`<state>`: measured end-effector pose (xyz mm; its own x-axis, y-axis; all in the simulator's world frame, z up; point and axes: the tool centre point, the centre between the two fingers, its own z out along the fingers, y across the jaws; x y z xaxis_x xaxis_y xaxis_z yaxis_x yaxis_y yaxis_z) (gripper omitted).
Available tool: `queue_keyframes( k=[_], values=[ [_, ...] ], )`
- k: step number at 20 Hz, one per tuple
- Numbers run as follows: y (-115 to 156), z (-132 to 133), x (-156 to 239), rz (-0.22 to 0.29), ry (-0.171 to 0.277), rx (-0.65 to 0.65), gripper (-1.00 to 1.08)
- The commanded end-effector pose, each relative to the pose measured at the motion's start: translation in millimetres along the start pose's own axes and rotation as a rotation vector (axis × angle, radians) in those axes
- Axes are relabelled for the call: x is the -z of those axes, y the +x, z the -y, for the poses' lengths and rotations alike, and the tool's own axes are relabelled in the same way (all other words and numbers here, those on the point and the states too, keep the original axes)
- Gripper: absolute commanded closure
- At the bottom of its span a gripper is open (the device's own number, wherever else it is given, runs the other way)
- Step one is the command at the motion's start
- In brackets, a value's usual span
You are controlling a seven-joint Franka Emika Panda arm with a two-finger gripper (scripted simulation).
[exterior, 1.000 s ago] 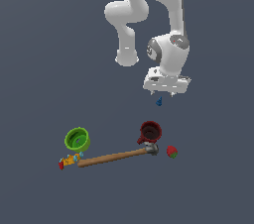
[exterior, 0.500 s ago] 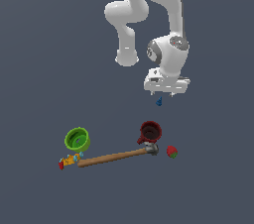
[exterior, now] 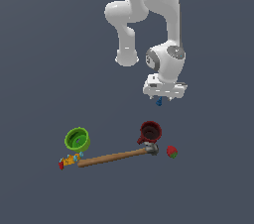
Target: Pick up a designated object from a clutter of objects.
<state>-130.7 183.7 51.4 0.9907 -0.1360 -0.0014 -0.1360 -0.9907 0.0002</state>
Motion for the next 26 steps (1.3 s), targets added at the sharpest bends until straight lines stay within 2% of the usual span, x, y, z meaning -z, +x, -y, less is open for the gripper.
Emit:
queue_keyframes(
  k=[1,7,8,20,26],
  values=[
    [0,0,-7,-0.001,0.0,0.0,-0.92],
    [1,0,-9,-0.001,0.0,-0.001,-0.92],
    [1,0,-9,-0.001,0.0,-0.001,1.08],
    [1,0,-8,-0.001,0.0,-0.001,1.08],
    [5,-3,5,-0.001,0.0,-0.001,1.08]
  ],
)
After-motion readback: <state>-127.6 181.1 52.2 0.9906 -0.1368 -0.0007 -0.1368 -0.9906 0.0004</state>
